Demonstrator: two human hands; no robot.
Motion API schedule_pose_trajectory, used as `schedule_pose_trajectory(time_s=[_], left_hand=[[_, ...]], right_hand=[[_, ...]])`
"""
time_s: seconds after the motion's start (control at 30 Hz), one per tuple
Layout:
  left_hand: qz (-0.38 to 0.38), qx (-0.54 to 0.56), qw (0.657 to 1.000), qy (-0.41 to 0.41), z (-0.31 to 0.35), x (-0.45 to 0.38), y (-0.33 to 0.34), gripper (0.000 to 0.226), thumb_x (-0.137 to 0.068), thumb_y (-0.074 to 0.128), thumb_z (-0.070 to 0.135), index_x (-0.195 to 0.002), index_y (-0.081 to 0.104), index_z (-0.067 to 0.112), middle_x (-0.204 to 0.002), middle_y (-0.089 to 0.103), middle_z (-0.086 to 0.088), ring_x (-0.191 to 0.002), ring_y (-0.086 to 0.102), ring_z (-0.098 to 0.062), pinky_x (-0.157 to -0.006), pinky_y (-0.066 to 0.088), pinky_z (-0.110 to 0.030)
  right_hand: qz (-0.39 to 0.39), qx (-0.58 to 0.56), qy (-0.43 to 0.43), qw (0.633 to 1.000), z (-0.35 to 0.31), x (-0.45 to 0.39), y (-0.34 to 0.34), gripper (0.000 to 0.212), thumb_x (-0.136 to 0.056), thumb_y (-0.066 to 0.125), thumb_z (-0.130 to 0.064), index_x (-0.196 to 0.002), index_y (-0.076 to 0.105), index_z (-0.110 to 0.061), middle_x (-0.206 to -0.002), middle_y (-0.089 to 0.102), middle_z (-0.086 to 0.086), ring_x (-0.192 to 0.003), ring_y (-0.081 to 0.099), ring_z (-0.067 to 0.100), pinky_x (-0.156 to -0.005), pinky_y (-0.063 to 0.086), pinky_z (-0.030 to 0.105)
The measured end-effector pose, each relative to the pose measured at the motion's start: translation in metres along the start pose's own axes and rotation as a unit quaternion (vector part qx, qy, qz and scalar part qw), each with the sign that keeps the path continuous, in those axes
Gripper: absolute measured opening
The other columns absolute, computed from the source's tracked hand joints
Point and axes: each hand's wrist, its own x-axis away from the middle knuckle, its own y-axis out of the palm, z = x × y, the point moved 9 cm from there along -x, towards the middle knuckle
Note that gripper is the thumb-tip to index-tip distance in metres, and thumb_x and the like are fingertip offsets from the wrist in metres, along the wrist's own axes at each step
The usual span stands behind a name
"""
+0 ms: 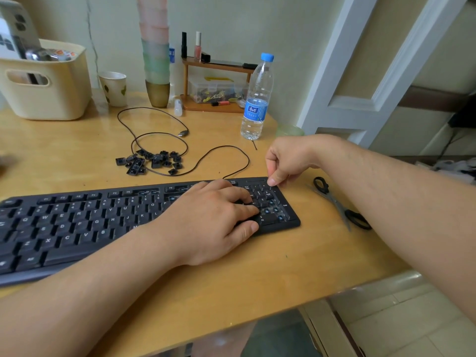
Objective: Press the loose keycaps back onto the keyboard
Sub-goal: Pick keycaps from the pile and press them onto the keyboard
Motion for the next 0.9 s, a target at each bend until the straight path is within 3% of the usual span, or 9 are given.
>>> schedule_pose_trajectory(time_s=[0.17, 0.27, 0.47, 0.57, 0.67, 0.9], left_hand=[[0.002, 0.009, 1.0, -0.005, -0.004, 0.001, -0.002, 0.071, -0.098, 0.01, 0.066, -0.148, 0.053, 0.04, -0.149, 0.049, 0.016, -0.136, 0.042, -0.015, -0.112, 0.037, -0.039], [0.01, 0.012, 1.0, -0.016, -0.018, 0.003, -0.008, 0.065, -0.1, 0.016, 0.065, -0.146, 0.054, 0.039, -0.145, 0.053, 0.016, -0.133, 0.044, -0.014, -0.108, 0.04, -0.041], [0.065, 0.003, 0.986, -0.152, -0.116, 0.027, -0.042, 0.036, -0.102, 0.046, 0.053, -0.118, 0.074, 0.037, -0.107, 0.074, 0.01, -0.105, 0.061, -0.019, -0.091, 0.052, -0.039], [0.093, 0.008, 0.964, -0.249, -0.164, 0.051, -0.054, 0.025, -0.099, 0.057, 0.045, -0.109, 0.077, 0.037, -0.097, 0.076, 0.01, -0.094, 0.064, -0.019, -0.082, 0.057, -0.039], [0.088, 0.024, 0.948, -0.305, -0.188, 0.063, -0.055, 0.023, -0.096, 0.058, 0.043, -0.107, 0.077, 0.039, -0.1, 0.076, 0.012, -0.094, 0.067, -0.018, -0.083, 0.059, -0.04], [0.097, 0.05, 0.947, -0.303, -0.185, 0.06, -0.055, 0.024, -0.096, 0.058, 0.043, -0.109, 0.077, 0.038, -0.1, 0.075, 0.013, -0.095, 0.067, -0.016, -0.085, 0.058, -0.038]], right_hand=[[0.003, 0.04, -0.001, 0.999, -0.005, 0.004, 0.0, 0.018, -0.083, 0.086, -0.018, -0.085, 0.069, -0.013, -0.085, 0.073, 0.008, -0.076, 0.071, 0.017, -0.071, 0.06, 0.031], [0.073, 0.043, -0.049, 0.995, -0.03, 0.009, -0.009, 0.02, -0.082, 0.088, -0.027, -0.082, 0.07, -0.017, -0.077, 0.069, -0.001, -0.07, 0.061, 0.013, -0.067, 0.052, 0.032], [0.208, -0.05, -0.159, 0.964, -0.119, 0.004, 0.006, 0.015, -0.088, 0.08, -0.036, -0.077, 0.073, -0.028, -0.076, 0.067, -0.015, -0.073, 0.06, 0.001, -0.063, 0.043, 0.024], [0.208, -0.056, -0.176, 0.96, -0.156, -0.01, 0.023, 0.009, -0.092, 0.075, -0.033, -0.084, 0.076, -0.029, -0.082, 0.065, -0.019, -0.078, 0.057, -0.003, -0.062, 0.04, 0.021], [0.191, -0.043, -0.171, 0.966, -0.178, -0.027, 0.039, 0.01, -0.091, 0.074, -0.037, -0.095, 0.079, -0.029, -0.09, 0.069, -0.014, -0.085, 0.062, 0.007, -0.071, 0.047, 0.026], [0.173, -0.009, -0.151, 0.973, -0.182, -0.034, 0.042, 0.008, -0.091, 0.076, -0.032, -0.087, 0.078, -0.026, -0.09, 0.071, -0.009, -0.087, 0.064, 0.011, -0.073, 0.048, 0.027]])
